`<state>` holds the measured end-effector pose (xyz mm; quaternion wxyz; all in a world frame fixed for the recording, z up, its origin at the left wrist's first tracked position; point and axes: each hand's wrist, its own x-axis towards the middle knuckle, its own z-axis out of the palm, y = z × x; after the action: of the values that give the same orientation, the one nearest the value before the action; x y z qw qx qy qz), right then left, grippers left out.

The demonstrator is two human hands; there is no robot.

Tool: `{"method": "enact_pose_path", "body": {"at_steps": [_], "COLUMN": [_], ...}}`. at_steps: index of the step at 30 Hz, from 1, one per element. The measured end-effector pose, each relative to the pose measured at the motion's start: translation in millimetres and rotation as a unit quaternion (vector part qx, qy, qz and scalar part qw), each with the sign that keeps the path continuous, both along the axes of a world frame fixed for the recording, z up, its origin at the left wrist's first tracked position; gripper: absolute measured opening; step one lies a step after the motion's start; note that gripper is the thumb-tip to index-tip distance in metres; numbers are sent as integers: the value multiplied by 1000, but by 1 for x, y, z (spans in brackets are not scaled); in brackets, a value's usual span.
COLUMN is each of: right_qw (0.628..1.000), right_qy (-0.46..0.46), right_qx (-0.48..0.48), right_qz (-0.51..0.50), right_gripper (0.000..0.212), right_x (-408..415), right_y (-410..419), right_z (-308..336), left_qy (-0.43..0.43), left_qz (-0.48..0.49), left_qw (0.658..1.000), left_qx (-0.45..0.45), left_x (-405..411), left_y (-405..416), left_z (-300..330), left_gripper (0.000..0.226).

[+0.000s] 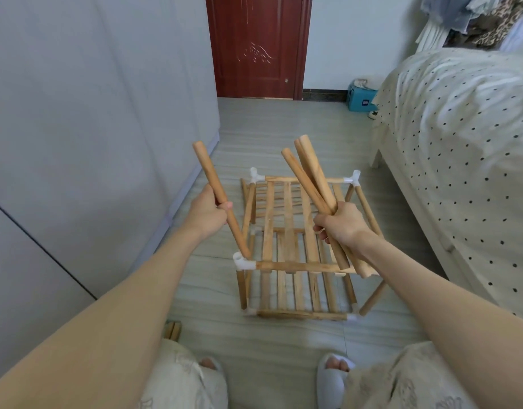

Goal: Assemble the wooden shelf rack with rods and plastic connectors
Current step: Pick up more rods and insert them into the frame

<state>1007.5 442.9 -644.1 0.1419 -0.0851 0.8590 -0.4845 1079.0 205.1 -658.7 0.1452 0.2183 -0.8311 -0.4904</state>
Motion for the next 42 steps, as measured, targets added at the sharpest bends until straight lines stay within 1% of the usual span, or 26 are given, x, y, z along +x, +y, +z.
{"method": "enact_pose_path", "body": {"at_steps": [4, 7, 8, 10, 15, 16, 19, 22, 24, 26, 30, 35, 37, 40, 42], "right_qw": [1000, 1000, 1000, 1000, 999, 999, 999, 999, 999, 999, 999, 999, 999, 999, 999], "right_qy": [-1, 5, 6, 7, 7, 7, 9, 3, 2, 0, -10, -25, -29, -35, -41], "right_qx": [6, 20, 22, 25, 31, 31, 31, 26, 32, 36, 26, 18, 13, 11, 4], "right_qz": [1, 5, 7, 12, 19, 19, 21, 21, 23, 22, 22, 22, 22, 18, 16], "right_gripper": [11, 12, 12, 11, 8, 8, 7, 13, 14, 15, 18, 20, 19, 17, 16], "right_x": [-1, -1, 0, 0, 0, 0, 1, 0, 1, 2, 5, 7, 6, 6, 6], "right_y": [-4, -6, -6, -8, -8, -8, -8, -7, -6, -5, -5, -2, 0, 1, 0], "right_z": [-2, -4, -5, -5, -5, -5, -5, -6, -6, -6, -5, -6, -7, -8, -8], "left_qy": [14, -14, -19, -21, -1, -3, -22, -26, -35, -37, -24, -25, -30, -25, -20], "left_qz": [6, -11, -8, 7, 12, 8, -2, -19, -48, -51, -25, -93, -98, -86, -68], "left_qw": [998, 990, 988, 993, 1000, 1000, 999, 997, 992, 987, 992, 995, 995, 994, 994], "left_qx": [-54, -141, -151, -119, 6, 6, -35, -63, -114, -146, -121, 7, 4, -58, -82], "left_x": [-2, 1, 2, 4, 9, 10, 11, 9, 7, 5, 4, 20, 25, 25, 22], "left_y": [1, 6, 6, 3, 1, 1, 0, 5, 14, 22, 24, 10, 4, 5, 9], "left_z": [11, 10, 9, 8, 8, 7, 5, 3, 3, 2, 6, 4, 0, -4, -7], "left_gripper": [18, 9, 7, 7, 12, 11, 10, 10, 12, 16, 25, 35, 34, 32, 33]}}
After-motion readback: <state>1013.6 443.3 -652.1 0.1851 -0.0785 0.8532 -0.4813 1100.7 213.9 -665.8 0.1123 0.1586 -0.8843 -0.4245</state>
